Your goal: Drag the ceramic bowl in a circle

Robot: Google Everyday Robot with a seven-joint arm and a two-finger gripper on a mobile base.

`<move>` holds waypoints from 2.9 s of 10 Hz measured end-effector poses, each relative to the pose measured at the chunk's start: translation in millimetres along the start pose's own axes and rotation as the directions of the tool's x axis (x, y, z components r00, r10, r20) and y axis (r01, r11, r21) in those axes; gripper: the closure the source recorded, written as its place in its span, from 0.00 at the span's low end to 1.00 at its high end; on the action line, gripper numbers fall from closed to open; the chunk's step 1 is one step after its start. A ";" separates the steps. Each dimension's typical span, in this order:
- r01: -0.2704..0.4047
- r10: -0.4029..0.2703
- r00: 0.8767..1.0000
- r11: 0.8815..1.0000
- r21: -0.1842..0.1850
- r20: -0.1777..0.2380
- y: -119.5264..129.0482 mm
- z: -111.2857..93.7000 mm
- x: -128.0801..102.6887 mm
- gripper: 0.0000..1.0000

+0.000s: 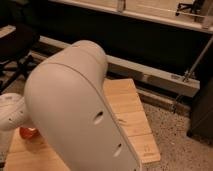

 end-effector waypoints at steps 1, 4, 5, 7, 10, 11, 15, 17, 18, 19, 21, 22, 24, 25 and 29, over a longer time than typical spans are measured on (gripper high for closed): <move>0.002 -0.002 1.000 1.000 0.000 0.007 -4.6 1.5 2.4 1.00; -0.056 0.054 0.998 0.998 0.041 0.043 7.6 -11.7 2.3 1.00; -0.075 0.072 0.996 0.996 0.058 0.055 18.0 -19.4 -4.0 1.00; -0.079 0.073 0.994 0.994 0.076 0.077 35.0 -31.4 -25.1 1.00; -0.035 0.024 0.993 0.995 0.094 0.118 33.6 -30.9 -62.8 1.00; -0.022 0.008 0.992 0.995 0.101 0.130 26.0 -27.2 -69.5 1.00; 0.027 -0.037 0.990 0.997 0.076 0.139 2.3 4.6 -55.0 1.00; 0.035 -0.042 0.988 0.998 0.046 0.147 1.5 22.8 -45.3 1.00; 0.035 -0.040 0.987 0.999 0.034 0.153 2.1 32.0 -41.7 1.00; 0.026 -0.029 0.987 0.999 0.021 0.160 5.1 40.1 -38.1 1.00; -0.016 0.019 0.986 1.000 -0.019 0.166 24.7 53.3 -26.5 1.00; -0.044 0.052 0.985 0.998 -0.053 0.164 45.2 57.6 -20.4 1.00; -0.098 0.118 0.983 0.986 -0.138 0.140 99.7 56.2 -11.5 1.00; -0.102 0.125 0.985 0.977 -0.187 0.116 127.3 51.5 -11.5 1.00; 0.103 -0.086 0.994 0.950 -0.294 0.071 149.4 34.9 -51.7 1.00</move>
